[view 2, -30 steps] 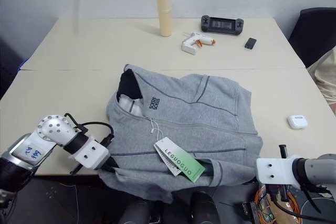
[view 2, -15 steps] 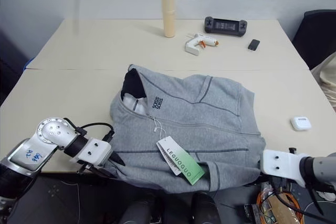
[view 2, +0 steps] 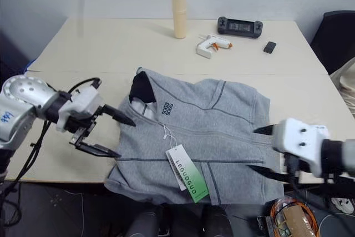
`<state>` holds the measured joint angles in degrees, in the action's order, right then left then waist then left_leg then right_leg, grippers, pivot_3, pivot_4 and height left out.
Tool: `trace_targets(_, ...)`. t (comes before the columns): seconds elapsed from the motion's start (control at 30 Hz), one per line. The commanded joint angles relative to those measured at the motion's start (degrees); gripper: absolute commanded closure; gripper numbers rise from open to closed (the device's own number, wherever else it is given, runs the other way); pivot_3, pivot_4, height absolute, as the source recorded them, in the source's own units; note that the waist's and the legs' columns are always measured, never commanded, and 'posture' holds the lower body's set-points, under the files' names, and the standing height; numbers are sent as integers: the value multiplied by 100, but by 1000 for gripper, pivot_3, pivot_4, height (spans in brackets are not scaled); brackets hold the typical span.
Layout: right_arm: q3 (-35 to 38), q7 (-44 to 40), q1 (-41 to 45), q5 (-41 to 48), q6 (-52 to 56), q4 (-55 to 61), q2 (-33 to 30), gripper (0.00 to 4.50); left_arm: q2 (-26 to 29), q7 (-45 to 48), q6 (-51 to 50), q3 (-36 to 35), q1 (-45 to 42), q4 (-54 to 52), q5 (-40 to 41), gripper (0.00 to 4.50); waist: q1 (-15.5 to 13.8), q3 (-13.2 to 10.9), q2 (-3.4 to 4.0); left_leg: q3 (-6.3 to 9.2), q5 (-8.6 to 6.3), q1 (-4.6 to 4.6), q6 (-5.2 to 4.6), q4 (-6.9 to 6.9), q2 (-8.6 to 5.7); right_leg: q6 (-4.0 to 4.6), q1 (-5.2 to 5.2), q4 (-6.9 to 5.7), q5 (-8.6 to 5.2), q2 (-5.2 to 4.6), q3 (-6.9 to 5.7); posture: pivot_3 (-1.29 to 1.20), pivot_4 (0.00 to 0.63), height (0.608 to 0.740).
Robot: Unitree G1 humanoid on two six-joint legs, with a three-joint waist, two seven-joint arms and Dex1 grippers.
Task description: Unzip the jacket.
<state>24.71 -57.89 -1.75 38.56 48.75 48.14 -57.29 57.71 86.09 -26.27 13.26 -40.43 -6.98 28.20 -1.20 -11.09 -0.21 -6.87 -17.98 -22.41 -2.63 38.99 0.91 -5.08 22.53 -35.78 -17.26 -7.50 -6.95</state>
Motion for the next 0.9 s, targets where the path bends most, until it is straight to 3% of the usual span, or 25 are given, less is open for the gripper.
trace_targets(0.03, -946, 840, 486, 581, 764, 10, 447, 52, -112, 641, 566, 475, -281, 134, -304, 0, 4, -7, -10, -2, 1, -4, -1, 3, -1, 0, 3, -1, 0, 0, 0, 0, 150, 740)
trace_targets(0.23, -1777, 1420, 1033, 1397, 1649, -500, 1084, 52, -281, 641, 895, 771, -589, 340, -352, 0, -5, -10, -18, -5, 5, -19, -9, 10, -3, 0, 14, -5, 0, 0, -1, 0, 150, 740)
trace_targets(0.43, -2502, 1608, 1354, 1210, 1753, -900, 1224, 52, -311, 497, 814, 602, -413, 58, -269, 0, 3, -10, -18, -4, 7, -22, -14, 11, -5, -1, 16, -8, 1, 0, -3, 0, 150, 740)
trace_targets(0.6, -2883, 1312, 1264, 585, 1073, -717, 810, 52, -229, 366, 811, 506, -93, -317, -266, 0, 3, -10, -18, -4, 8, -30, -15, 11, -5, -2, 22, -16, 1, 3, -6, 0, 150, 740)
trace_targets(0.77, -2367, 843, 816, 510, 507, -369, 248, 52, -456, 338, 1539, 689, 146, -429, -642, 0, -27, -10, -18, -3, 9, -34, -16, 11, -6, -5, 25, -9, 3, 5, -10, 0, 150, 740)
trace_targets(0.9, -1363, 510, 382, 753, 394, -79, -196, 52, -1262, 215, 2724, 1114, -26, 10, -1245, 0, -49, -10, -19, -1, 12, -36, -24, 13, -13, -17, 20, 1, 10, 1, -10, 0, 150, 740)
